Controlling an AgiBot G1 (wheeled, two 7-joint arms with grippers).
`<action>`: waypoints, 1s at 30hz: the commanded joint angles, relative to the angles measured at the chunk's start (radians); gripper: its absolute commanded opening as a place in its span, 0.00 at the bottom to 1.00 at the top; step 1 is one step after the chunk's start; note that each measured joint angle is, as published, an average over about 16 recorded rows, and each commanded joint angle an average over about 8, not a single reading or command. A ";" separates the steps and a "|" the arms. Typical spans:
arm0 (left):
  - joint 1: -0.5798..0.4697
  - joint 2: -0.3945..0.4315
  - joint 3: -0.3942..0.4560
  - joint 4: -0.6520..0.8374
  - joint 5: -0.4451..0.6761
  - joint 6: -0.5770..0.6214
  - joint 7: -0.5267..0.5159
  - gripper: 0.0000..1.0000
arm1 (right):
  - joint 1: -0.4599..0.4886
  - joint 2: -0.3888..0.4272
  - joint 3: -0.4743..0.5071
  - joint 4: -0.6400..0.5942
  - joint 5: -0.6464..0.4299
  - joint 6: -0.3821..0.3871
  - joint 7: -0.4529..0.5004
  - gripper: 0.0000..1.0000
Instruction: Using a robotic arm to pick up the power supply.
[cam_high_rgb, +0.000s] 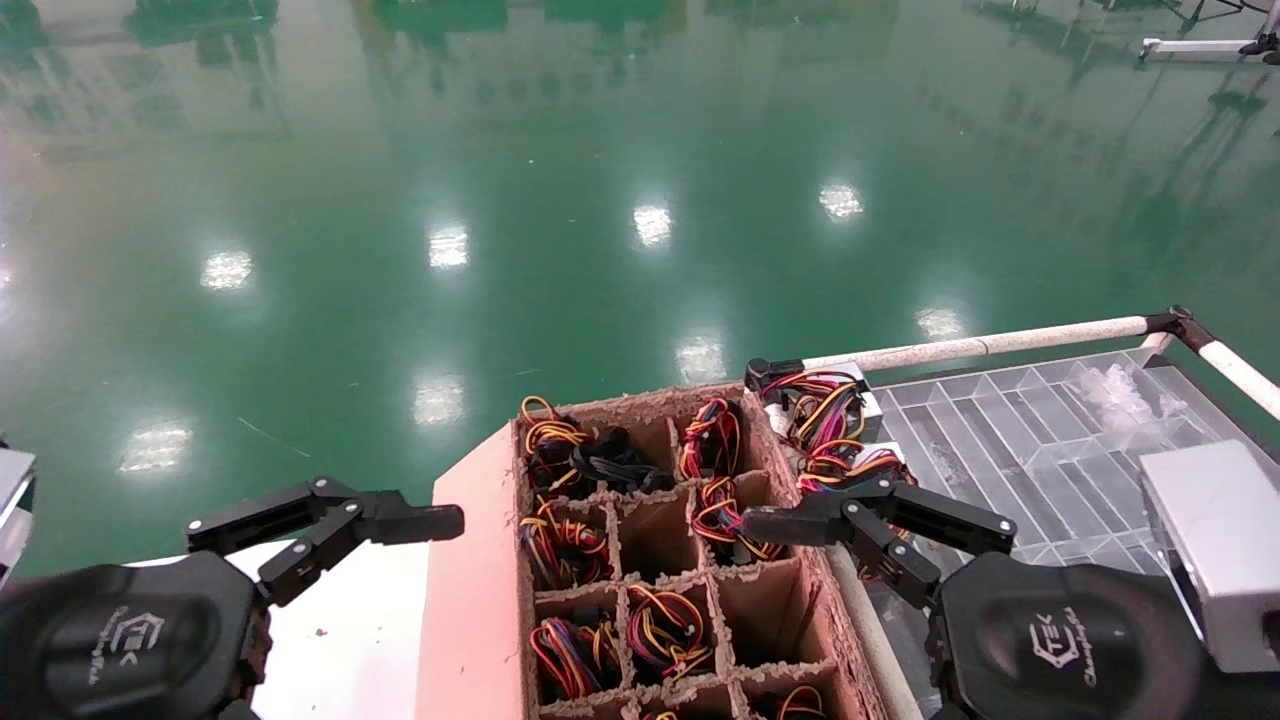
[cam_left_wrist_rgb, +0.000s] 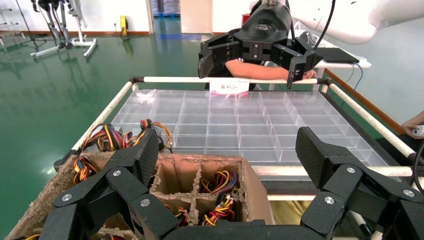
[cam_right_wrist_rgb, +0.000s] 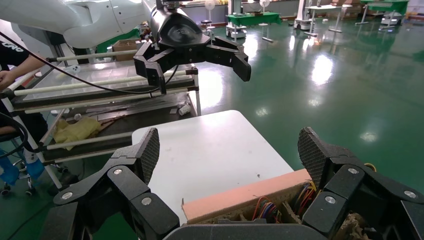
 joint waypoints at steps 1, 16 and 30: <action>0.000 0.000 0.000 0.000 0.000 0.000 0.000 0.13 | 0.000 0.000 0.000 0.000 0.000 0.000 0.000 1.00; 0.000 0.000 0.000 0.000 0.000 0.000 0.000 0.00 | 0.000 0.000 0.000 0.000 0.000 0.000 0.000 1.00; 0.000 0.000 0.000 0.000 0.000 0.000 0.000 0.00 | -0.001 0.002 -0.001 -0.002 -0.004 0.004 0.001 1.00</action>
